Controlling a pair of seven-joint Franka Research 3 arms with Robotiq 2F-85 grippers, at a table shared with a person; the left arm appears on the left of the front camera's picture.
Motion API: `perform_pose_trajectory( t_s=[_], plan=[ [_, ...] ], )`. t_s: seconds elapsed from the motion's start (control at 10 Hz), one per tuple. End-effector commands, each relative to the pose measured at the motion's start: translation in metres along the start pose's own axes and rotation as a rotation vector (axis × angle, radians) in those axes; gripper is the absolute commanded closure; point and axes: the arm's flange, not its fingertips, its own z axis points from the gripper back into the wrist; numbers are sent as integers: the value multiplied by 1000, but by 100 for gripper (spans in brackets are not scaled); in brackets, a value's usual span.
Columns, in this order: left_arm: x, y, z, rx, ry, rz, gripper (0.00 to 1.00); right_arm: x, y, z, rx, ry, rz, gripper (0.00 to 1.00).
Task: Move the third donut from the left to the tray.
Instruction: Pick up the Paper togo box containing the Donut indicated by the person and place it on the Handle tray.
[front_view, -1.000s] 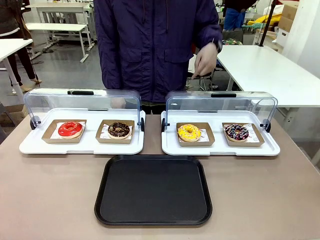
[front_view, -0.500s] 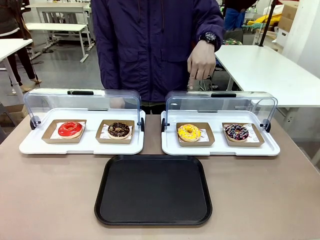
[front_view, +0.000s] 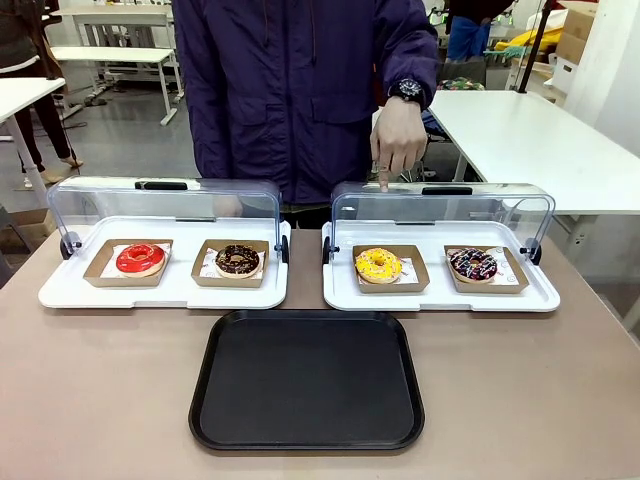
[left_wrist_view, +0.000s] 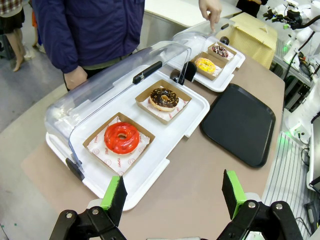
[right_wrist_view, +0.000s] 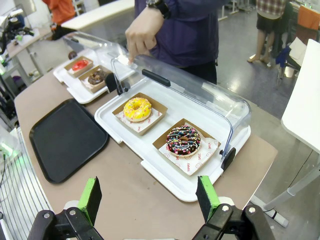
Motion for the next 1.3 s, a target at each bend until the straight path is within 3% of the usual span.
perform_pose_trajectory(
  t_s=[0.0,1.2],
  plan=[
    [1,-1,0,-9,-9,-12,0,3,-2,0,4,-30,23,0],
    [1,-1,0,-9,-9,-12,0,0,0,0,0,0,0,0]
  ],
)
